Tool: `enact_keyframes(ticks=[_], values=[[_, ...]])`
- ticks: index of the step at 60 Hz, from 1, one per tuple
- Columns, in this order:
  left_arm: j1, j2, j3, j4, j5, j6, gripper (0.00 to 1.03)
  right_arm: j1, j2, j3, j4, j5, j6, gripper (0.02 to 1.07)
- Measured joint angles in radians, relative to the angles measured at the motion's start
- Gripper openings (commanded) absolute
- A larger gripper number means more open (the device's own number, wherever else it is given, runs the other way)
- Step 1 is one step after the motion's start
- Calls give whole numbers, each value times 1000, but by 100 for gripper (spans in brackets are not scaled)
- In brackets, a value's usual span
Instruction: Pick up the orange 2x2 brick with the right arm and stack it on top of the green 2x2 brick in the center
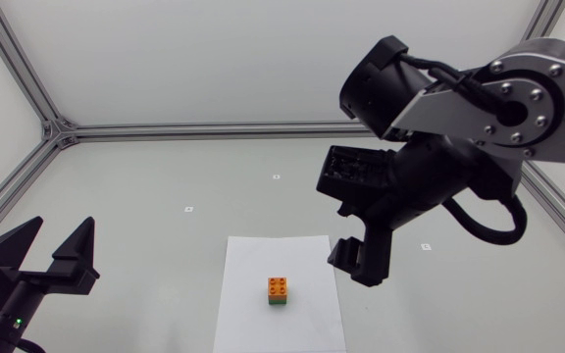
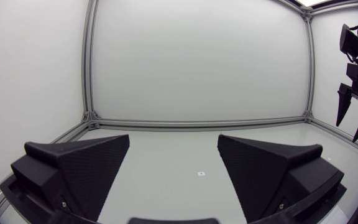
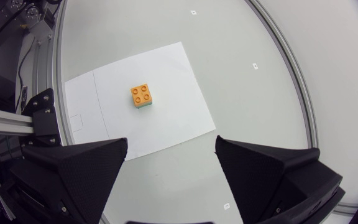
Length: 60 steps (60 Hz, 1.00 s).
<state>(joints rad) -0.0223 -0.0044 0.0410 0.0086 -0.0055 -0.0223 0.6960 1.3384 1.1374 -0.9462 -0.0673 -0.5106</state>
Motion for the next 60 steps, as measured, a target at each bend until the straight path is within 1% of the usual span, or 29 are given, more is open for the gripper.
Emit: enact_keyframes(ticks=[14,27,37,47,60], values=[[0,0,0,0,0,0,99,-170,-172,-129,11,-4,14,102],[0,0,0,0,0,0,99,-369,-368,-247,61,-4,5,102],[0,0,0,0,0,0,99,-482,-503,-322,92,-5,-26,102],[0,0,0,0,0,0,99,-564,-619,-392,106,-11,-44,102],[0,0,0,0,0,0,99,-621,-797,-487,116,-12,-44,102]])
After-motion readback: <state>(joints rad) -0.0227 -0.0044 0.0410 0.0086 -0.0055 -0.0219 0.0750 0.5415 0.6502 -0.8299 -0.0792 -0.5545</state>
